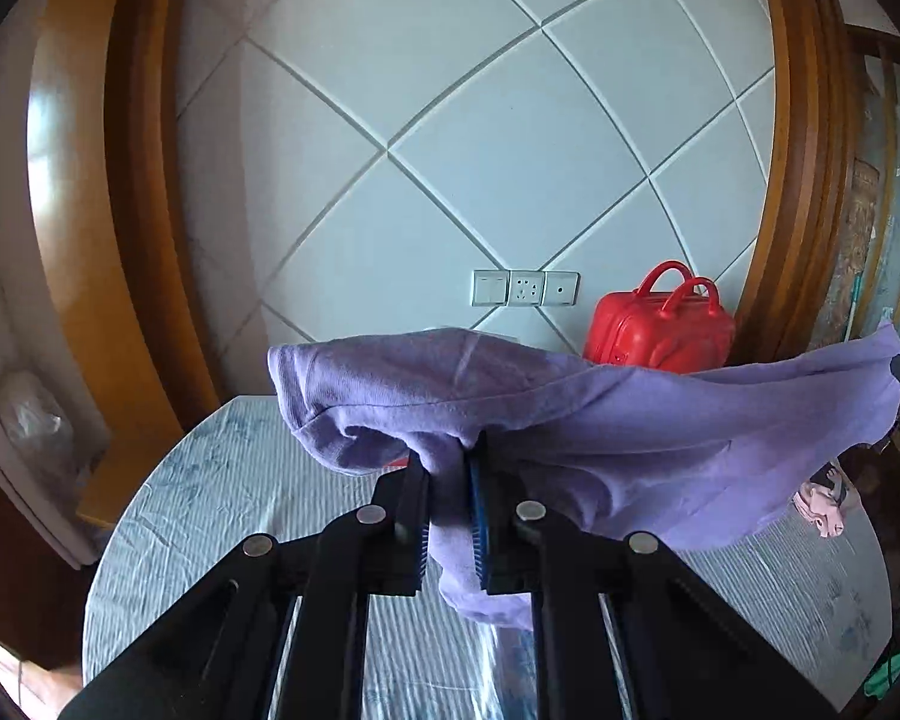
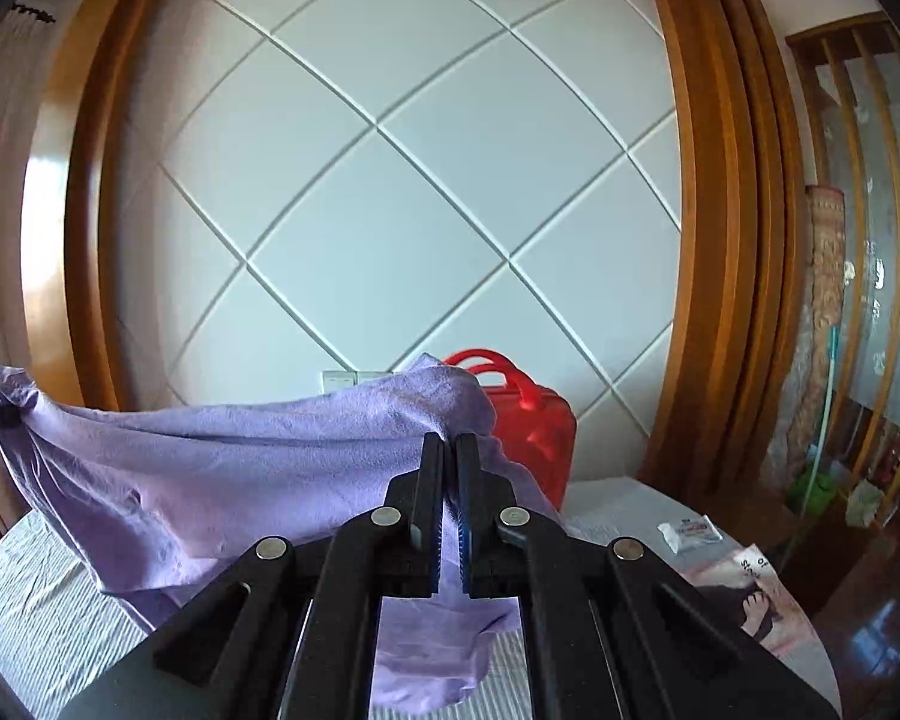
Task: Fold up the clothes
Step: 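Lift the lavender T-shirt with both grippers and shake it out in the air, then lay the T-shirt flat on the bed and open both grippers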
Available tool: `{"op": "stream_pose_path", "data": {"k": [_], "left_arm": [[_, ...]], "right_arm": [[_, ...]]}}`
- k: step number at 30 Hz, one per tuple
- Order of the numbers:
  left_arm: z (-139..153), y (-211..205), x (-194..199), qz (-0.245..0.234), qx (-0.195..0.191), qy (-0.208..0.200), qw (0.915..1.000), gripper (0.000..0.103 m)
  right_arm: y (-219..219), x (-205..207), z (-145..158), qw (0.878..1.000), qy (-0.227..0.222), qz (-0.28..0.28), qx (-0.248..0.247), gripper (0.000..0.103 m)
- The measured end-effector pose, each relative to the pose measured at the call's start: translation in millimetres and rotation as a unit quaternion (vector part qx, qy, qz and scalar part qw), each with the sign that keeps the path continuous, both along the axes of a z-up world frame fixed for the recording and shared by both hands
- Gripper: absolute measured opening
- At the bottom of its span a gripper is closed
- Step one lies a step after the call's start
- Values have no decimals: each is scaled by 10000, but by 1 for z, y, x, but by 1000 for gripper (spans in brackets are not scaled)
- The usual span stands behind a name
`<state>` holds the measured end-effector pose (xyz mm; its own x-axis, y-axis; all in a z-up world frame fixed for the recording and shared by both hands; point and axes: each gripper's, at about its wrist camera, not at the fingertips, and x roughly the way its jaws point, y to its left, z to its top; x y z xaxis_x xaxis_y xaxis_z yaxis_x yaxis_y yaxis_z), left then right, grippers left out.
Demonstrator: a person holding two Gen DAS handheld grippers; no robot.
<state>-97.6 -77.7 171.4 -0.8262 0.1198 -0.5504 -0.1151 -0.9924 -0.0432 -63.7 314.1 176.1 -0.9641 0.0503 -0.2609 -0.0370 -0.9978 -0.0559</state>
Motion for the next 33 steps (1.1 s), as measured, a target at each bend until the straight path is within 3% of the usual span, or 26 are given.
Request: {"op": "stream_pose_path", "data": {"k": [2,4,7,11,13,15,17,20,24,29,33], "left_arm": [[-13,-7,18,18,-2,-190,9998,10],[-47,-13,37,18,70,-653,9978,11],[-119,-15,57,-28,192,-1660,9859,11],[-214,-2,82,-63,473,-3011,9524,13],[-237,5,93,-106,508,-3386,9395,17],[-240,12,104,-178,491,-3494,9355,25],[-228,14,112,-242,495,-3408,9385,45],[-202,10,119,-249,422,-3144,9480,53],[-179,1,99,-24,261,-2713,9621,57],[-196,-2,33,113,230,-2633,9644,57],[-216,-5,-15,129,154,-2646,9641,56]], "right_arm": [[-1,16,-26,9990,-429,117,-95,3],[-1,32,-56,9954,-911,233,-205,3],[3,57,-120,9792,-1981,291,-320,3],[20,87,-218,9294,-3666,139,-400,3],[31,101,-252,9026,-4284,99,-416,3],[42,114,-285,8726,-4865,69,-434,5],[48,123,-297,8536,-5199,23,-308,5],[60,127,-290,8504,-5259,-86,-122,6],[82,110,-259,8790,-4735,-341,-437,6],[71,64,-237,9109,-4084,-398,-431,6],[55,23,-234,9205,-3883,-246,-360,6]]}}
